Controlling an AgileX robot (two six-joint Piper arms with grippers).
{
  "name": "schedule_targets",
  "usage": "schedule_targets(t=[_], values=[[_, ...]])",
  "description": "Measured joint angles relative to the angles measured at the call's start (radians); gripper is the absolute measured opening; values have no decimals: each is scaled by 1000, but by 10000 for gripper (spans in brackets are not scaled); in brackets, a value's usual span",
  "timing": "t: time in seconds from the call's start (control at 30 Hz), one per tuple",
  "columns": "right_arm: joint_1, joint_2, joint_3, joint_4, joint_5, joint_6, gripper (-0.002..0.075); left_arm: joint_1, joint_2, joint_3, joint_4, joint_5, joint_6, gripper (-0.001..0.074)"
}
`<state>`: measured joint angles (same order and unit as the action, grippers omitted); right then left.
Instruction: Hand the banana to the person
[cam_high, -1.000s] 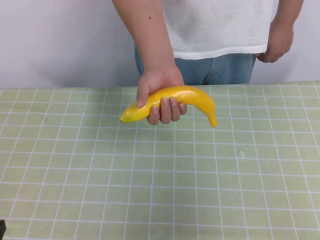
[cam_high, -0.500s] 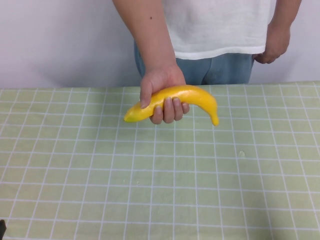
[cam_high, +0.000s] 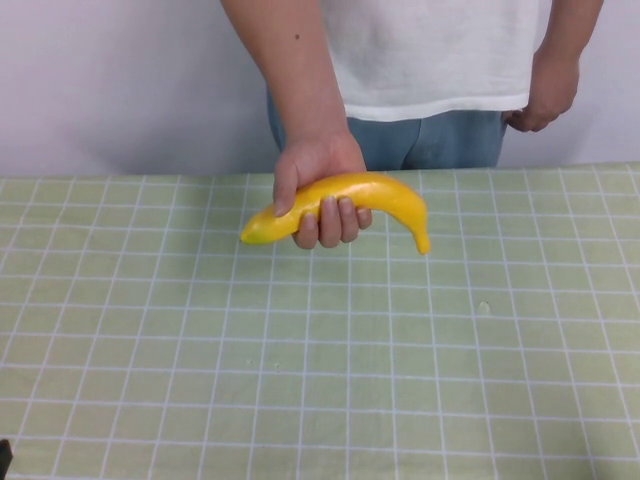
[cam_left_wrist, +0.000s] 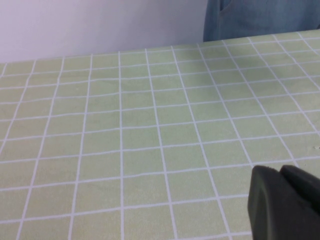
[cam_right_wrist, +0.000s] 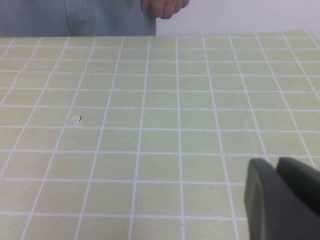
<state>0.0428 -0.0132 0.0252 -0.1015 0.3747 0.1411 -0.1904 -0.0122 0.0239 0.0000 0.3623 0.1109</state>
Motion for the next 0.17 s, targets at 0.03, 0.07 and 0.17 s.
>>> schedule_targets(t=[0.03,0.07,0.17], values=[[-1,0,0,0,0,0,-7,0,0,0,0,0,0,1],[-1,0,0,0,2,1,-7,0,0,0,0,0,0,1],[-1,0,0,0,2,1,-7,0,0,0,0,0,0,1]])
